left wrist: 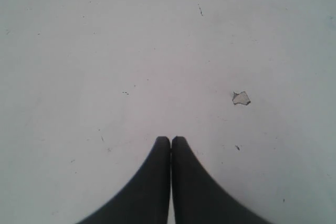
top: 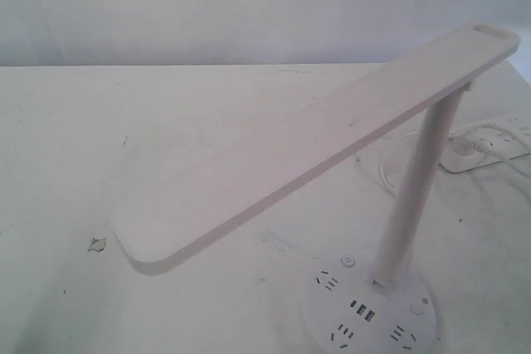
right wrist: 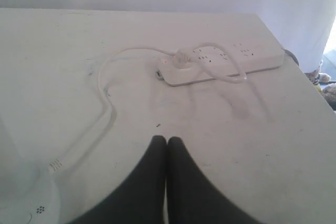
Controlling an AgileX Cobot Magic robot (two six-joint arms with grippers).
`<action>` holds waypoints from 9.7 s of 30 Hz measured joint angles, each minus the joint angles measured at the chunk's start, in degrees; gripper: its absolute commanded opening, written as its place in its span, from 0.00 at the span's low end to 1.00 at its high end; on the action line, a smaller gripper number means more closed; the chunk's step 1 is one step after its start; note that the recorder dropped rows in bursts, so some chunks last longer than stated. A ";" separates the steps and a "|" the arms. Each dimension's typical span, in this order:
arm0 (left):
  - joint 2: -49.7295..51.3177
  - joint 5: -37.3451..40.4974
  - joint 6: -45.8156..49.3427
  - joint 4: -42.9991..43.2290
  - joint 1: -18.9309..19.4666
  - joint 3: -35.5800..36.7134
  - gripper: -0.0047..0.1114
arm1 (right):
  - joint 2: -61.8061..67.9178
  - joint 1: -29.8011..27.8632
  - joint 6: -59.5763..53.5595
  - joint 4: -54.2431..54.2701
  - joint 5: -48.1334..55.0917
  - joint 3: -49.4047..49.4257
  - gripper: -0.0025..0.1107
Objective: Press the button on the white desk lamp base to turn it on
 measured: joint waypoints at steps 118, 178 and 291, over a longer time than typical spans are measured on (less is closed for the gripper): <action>0.00 0.00 0.00 0.00 0.00 0.00 0.04 | 35.25 0.00 74.31 -92.06 -87.61 -12.68 0.02; 0.00 0.00 0.00 0.00 0.00 0.00 0.04 | 48.90 51.78 99.51 -69.18 -1.24 -8.69 0.02; 0.00 0.00 0.00 0.00 0.00 0.00 0.04 | 78.02 51.77 121.29 -92.91 -5.88 -17.15 0.02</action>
